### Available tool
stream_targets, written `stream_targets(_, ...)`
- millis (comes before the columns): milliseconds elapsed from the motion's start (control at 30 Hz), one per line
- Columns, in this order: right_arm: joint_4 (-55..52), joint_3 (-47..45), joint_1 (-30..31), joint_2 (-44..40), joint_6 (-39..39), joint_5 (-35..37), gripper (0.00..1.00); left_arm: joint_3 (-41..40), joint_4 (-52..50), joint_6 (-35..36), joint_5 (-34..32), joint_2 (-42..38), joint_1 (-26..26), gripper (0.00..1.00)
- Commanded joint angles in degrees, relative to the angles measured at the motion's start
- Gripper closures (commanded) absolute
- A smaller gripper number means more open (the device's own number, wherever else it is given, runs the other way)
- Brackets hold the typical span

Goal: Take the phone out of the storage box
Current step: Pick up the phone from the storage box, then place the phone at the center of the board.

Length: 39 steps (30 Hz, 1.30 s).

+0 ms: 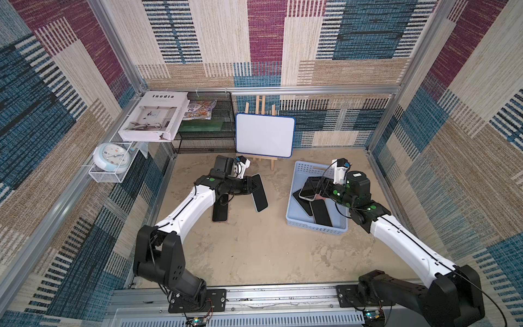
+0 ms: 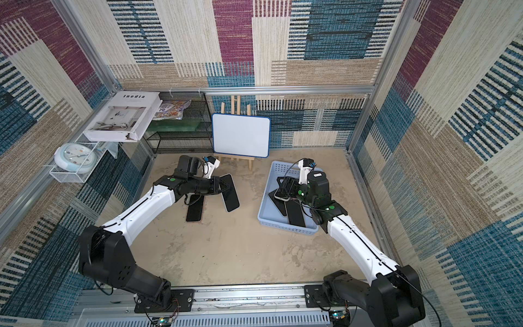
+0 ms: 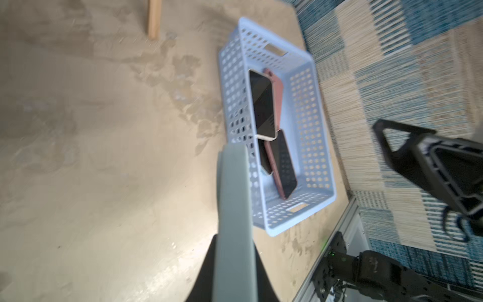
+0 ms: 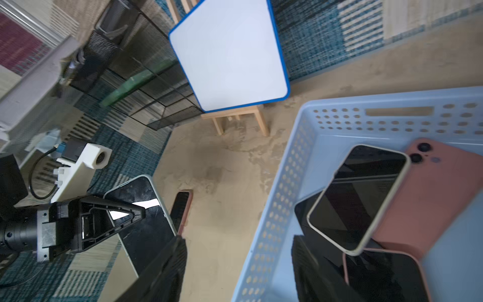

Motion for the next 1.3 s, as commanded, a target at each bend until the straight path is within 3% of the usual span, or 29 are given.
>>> stream_targets(0,-4.0,-0.3,-1.1,0.8,-4.4,1.0,0.31,1.7,-7.4,9.4,4.8,3.7,1.0,1.00)
stream_targets(433,-3.2,-3.8,-5.2,2.7,-7.9,-6.8,0.32,8.8,-18.6,20.0,7.0,18.3,8.9,1.00)
stream_targets(833,-2.6,-5.4,-8.6,4.2,-8.9,-10.7,0.31,14.5,-22.8,22.8,9.1,26.6,13.2,1.00)
stream_targets(933,-2.5,-5.4,-8.9,4.8,-9.0,-11.4,0.32,15.9,-24.0,23.1,8.5,28.4,13.8,0.91)
stream_targets(1067,-2.6,-5.2,-9.3,5.1,-9.2,-11.8,0.31,17.4,-25.5,22.6,5.7,31.3,15.1,0.70)
stream_targets(1233,-2.5,-5.3,-9.9,4.8,-9.2,-12.1,0.31,17.8,-25.5,20.3,0.7,34.1,16.2,0.66)
stream_targets(1267,-2.5,-5.3,-10.0,4.7,-9.2,-12.2,0.31,17.9,-25.4,20.1,-0.3,34.3,16.3,0.61)
